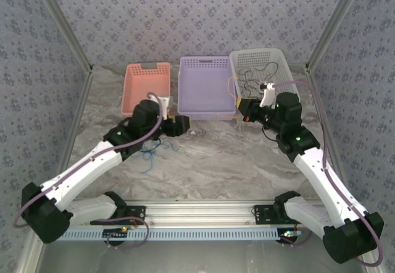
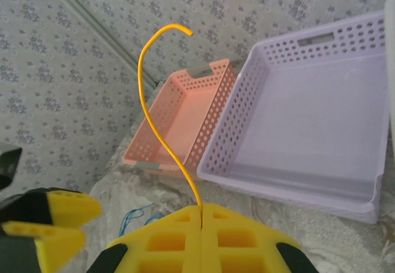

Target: Untangle the cables

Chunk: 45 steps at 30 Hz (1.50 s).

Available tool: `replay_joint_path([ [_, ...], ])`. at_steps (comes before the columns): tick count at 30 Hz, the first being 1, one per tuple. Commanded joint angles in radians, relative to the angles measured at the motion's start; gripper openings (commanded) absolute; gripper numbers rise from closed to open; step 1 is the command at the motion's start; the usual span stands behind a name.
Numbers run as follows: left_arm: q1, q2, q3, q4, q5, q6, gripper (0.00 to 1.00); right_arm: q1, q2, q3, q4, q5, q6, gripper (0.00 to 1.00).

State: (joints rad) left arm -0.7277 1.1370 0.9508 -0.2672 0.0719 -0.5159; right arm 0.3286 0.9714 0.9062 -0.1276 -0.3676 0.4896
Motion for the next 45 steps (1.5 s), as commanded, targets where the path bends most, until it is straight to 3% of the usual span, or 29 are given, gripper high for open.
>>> replay_joint_path([
  [1,-0.056,0.048,0.009,0.13,0.02,0.131,0.76,-0.012,0.019,0.055,-0.043,-0.086,0.033,0.0],
  [11,-0.138,0.248,0.068,0.221,0.004,0.185,0.78,-0.021,0.019,0.07,-0.092,-0.1,0.129,0.0],
  [20,-0.164,0.307,-0.017,0.451,-0.184,0.022,0.79,-0.02,-0.002,0.03,-0.067,-0.067,0.291,0.0],
  [33,-0.161,0.423,-0.021,0.665,-0.122,-0.246,0.71,-0.02,-0.087,-0.1,0.058,0.016,0.544,0.0],
  [38,-0.161,0.452,-0.025,0.697,-0.104,-0.283,0.6,-0.021,-0.115,-0.105,0.044,0.041,0.561,0.0],
  [45,-0.164,0.469,-0.032,0.733,-0.087,-0.292,0.58,-0.022,-0.118,-0.119,0.077,0.039,0.603,0.0],
])
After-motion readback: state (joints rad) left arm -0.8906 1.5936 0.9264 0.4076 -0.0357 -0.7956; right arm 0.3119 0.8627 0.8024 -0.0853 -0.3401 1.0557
